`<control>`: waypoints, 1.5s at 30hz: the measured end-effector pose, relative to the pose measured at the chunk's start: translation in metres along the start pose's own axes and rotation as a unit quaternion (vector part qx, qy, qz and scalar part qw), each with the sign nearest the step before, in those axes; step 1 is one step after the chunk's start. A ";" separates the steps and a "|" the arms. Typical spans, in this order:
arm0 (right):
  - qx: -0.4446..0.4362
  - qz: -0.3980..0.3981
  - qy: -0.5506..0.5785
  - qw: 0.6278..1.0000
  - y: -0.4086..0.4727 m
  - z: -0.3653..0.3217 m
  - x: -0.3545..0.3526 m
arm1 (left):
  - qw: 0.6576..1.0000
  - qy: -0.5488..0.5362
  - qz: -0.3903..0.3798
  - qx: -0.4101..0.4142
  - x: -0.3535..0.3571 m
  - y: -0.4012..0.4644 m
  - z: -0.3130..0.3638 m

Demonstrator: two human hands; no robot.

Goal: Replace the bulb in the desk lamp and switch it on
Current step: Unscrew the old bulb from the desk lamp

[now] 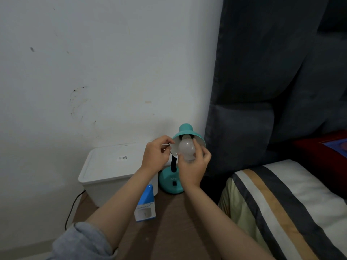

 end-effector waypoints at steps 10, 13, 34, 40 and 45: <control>0.064 0.005 0.048 0.997 -0.002 0.001 0.002 | 1.000 0.006 0.001 0.005 0.001 0.001 -0.001; 0.023 -0.007 0.012 1.000 0.002 -0.001 0.003 | 1.000 0.006 0.001 0.003 0.000 0.001 -0.001; 0.065 0.019 0.023 0.997 -0.005 0.003 -0.001 | 1.000 0.010 0.009 0.010 0.002 -0.001 0.000; 0.141 0.048 0.056 0.987 -0.006 0.002 -0.002 | 1.000 0.015 0.019 -0.002 0.002 -0.001 -0.003; 0.077 0.007 0.002 0.997 0.000 -0.001 -0.002 | 1.000 0.015 0.018 -0.003 0.002 -0.002 -0.003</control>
Point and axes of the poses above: each hand's wrist, its own y-axis towards the middle knuckle, its own x-axis out of the palm, z = x × y, the point moved 8 cm from there along y, towards the middle knuckle, and after that the axes turned 9 degrees about -y, right-handed, at the moved point
